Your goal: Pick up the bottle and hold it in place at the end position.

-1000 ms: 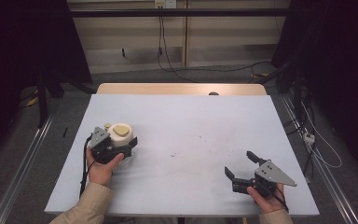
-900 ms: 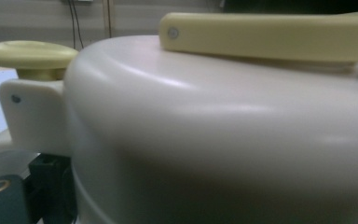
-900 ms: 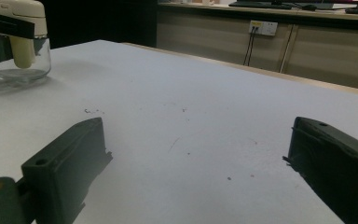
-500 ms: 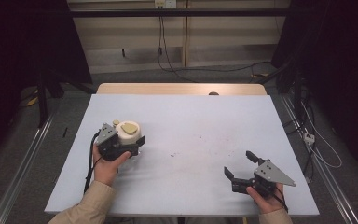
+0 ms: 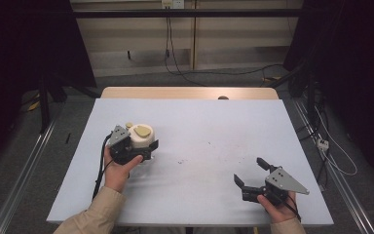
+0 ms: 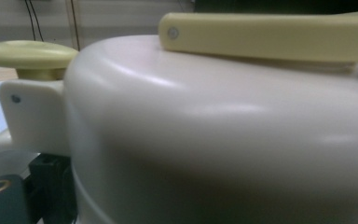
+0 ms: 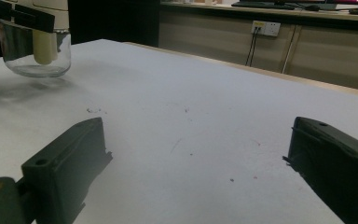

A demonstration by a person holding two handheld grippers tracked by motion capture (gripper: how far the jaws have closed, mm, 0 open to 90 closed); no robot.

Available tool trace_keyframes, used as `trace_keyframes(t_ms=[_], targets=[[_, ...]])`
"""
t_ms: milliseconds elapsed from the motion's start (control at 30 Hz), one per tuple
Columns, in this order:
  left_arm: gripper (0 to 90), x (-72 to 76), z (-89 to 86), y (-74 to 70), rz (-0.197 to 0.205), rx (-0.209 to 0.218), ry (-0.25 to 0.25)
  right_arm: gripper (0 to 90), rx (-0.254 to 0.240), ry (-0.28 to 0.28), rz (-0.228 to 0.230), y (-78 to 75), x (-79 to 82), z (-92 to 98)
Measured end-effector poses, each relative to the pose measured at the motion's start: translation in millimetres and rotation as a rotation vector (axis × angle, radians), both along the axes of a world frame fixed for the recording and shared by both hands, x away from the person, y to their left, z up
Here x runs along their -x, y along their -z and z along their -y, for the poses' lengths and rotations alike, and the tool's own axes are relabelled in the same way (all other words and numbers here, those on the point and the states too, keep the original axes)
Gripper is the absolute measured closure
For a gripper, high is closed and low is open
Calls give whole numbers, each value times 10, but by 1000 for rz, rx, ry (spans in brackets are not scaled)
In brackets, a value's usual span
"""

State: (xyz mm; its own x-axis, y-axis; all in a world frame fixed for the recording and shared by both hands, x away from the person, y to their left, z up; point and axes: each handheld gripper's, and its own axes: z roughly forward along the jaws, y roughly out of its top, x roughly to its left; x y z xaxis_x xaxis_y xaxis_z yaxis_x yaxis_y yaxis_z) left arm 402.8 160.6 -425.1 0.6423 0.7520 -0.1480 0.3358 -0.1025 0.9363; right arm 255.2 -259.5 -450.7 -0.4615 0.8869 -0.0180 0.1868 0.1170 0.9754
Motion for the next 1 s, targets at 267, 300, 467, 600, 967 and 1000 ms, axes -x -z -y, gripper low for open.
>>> trace_keyframes(t_ms=[267,300,467,600,967,1000], targets=[[61,-33,103,-11,-1,-13,22,37,0,-1,-1,0,-1,1],[61,-33,118,-17,0,-18,24,37,1,0,-1,0,-1,2],[61,-43,197,-39,8,-25,54,37,1,3,0,1,-1,6],[61,-54,262,-41,5,-27,68,37,1,3,0,1,0,6],[61,-100,388,-20,-9,-17,90,37,2,-1,-1,2,-3,7],[61,-105,401,-21,-8,-20,94,37,2,-1,-1,2,-3,7]])
